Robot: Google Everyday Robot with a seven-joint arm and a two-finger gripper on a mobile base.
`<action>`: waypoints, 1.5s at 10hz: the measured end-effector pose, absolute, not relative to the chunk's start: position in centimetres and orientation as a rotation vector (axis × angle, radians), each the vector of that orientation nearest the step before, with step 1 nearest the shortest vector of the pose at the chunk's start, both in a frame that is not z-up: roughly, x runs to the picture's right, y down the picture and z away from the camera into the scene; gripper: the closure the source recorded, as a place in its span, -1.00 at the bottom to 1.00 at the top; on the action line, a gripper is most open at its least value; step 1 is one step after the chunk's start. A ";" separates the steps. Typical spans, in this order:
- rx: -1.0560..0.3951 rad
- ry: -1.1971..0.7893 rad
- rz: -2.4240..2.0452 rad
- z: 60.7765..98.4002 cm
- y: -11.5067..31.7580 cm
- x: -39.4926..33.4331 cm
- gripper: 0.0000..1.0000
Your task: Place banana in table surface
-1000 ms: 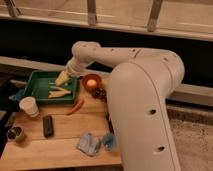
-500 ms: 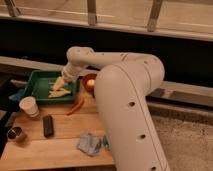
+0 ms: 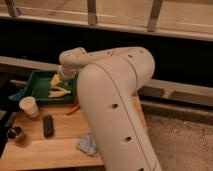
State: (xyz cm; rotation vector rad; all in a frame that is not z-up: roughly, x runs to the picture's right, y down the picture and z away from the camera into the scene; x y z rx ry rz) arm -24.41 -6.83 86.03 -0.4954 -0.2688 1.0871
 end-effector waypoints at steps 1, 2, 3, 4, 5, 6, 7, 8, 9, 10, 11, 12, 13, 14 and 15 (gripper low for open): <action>-0.451 -0.284 1.110 85.7 -7.0 -24.3 -0.60; -0.428 -0.299 1.128 85.3 -7.2 -24.2 -0.60; -0.404 -0.316 1.145 84.9 -7.4 -24.0 -0.60; -0.403 -0.323 1.142 84.8 -7.5 -24.2 -0.60; -0.412 -0.322 1.138 85.0 -7.4 -24.3 -0.60; -0.432 -0.332 1.130 85.4 -7.4 -24.6 -0.60; -0.454 -0.339 1.117 86.0 -7.7 -25.2 -0.60; -0.479 -0.345 1.098 86.5 -7.8 -26.2 -0.60; -0.500 -0.353 1.080 86.9 -7.8 -27.1 -0.60; -0.510 -0.355 1.070 87.1 -7.8 -27.3 -0.60; -0.514 -0.352 1.062 87.4 -7.6 -27.3 -0.60; -0.520 -0.345 1.052 87.5 -7.2 -27.6 -0.60; -0.534 -0.328 1.038 88.2 -6.2 -27.9 -0.60; -0.543 -0.317 1.035 88.8 -5.4 -27.9 -0.60; -0.550 -0.310 1.034 89.2 -4.8 -27.9 -0.60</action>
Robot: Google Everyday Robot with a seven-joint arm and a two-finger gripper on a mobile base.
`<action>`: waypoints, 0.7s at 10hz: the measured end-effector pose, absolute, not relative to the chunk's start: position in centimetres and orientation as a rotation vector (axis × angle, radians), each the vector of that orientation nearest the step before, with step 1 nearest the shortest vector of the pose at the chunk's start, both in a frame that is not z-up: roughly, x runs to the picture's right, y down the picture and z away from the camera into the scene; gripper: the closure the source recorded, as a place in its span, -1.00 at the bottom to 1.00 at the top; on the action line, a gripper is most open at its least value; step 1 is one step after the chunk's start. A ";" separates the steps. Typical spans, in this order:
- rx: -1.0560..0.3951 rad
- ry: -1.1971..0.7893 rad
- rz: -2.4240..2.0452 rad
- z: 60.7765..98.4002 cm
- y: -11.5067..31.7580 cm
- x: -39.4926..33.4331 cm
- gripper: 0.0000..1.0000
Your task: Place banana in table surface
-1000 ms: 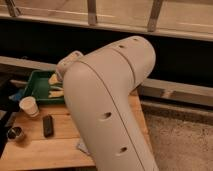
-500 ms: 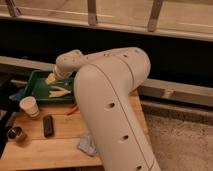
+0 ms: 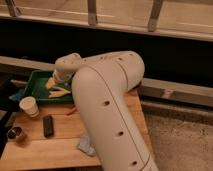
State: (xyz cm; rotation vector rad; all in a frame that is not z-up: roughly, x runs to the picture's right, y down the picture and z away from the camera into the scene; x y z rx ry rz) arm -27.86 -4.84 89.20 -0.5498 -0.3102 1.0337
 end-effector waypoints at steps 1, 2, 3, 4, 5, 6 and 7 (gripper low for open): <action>-0.558 -0.304 1.035 89.6 -4.3 -27.8 -0.60; -0.576 -0.299 1.038 90.3 -3.5 -27.9 -0.60; -0.585 -0.302 1.039 90.4 -3.2 -28.2 -0.60; -0.584 -0.303 1.040 90.4 -3.3 -28.1 -0.60; -0.583 -0.302 1.041 90.4 -3.3 -28.1 -0.60; -0.584 -0.302 1.041 90.4 -3.3 -28.1 -0.60; -0.583 -0.303 1.041 90.4 -3.3 -28.1 -0.60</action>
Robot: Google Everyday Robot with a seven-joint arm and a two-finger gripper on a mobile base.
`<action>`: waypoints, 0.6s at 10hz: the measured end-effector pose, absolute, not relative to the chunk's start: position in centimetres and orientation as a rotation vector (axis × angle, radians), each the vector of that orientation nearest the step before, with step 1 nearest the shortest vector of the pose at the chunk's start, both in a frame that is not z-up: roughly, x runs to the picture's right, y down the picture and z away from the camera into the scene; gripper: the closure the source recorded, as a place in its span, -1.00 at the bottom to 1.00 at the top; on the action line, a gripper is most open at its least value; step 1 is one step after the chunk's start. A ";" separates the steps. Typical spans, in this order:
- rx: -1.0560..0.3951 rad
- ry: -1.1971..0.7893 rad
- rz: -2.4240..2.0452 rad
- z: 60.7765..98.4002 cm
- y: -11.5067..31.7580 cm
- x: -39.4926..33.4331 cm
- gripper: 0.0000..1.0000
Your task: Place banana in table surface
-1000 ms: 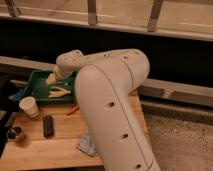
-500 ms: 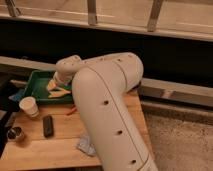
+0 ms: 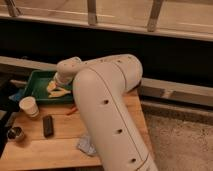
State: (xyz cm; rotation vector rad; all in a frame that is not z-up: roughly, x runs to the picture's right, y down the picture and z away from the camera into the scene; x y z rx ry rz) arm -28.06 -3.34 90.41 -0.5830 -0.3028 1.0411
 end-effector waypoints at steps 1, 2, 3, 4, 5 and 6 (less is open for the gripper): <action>-0.585 -0.303 1.040 90.6 -3.3 -28.2 -0.60; -0.586 -0.302 1.040 91.0 -3.0 -28.3 -0.60; -0.587 -0.300 1.042 91.6 -2.7 -28.5 -0.60; -0.581 -0.299 1.049 92.1 -2.9 -28.0 -0.60; -0.574 -0.298 1.058 92.6 -3.1 -27.3 -0.60; -0.570 -0.297 1.064 92.9 -3.2 -26.8 -0.60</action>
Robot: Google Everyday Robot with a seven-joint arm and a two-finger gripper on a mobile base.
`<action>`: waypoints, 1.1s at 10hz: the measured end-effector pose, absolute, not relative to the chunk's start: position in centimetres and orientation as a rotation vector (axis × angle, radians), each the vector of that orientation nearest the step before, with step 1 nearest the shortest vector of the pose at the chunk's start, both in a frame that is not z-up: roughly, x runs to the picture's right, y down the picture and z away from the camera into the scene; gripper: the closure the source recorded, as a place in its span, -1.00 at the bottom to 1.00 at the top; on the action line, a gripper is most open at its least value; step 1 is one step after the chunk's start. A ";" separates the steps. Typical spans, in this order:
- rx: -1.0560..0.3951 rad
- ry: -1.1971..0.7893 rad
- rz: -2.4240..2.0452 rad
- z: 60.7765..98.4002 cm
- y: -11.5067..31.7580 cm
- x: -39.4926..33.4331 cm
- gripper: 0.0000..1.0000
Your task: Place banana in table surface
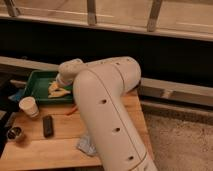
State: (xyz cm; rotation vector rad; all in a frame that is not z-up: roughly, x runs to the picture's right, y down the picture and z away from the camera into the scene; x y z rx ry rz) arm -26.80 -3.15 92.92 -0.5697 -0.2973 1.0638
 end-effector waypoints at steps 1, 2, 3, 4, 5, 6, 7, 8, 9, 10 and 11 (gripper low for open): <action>-0.569 -0.300 1.069 93.3 -3.0 -26.5 -0.60; -0.574 -0.299 1.075 93.9 -2.6 -26.2 -0.60; -0.579 -0.302 1.084 94.4 -2.2 -25.9 -0.60; -0.584 -0.307 1.086 94.7 -1.9 -25.8 -0.60; -0.598 -0.314 1.086 95.0 -1.2 -26.2 -0.60; -0.607 -0.320 1.083 95.2 -0.8 -26.6 -0.60; -0.619 -0.330 1.079 95.5 -0.5 -27.3 -0.60; -0.625 -0.337 1.077 95.7 -0.3 -27.7 -0.60; -0.637 -0.348 1.072 96.0 0.1 -28.4 -0.60; -0.642 -0.349 1.068 96.2 0.3 -28.7 -0.60; -0.646 -0.342 1.057 96.6 0.8 -29.3 -0.58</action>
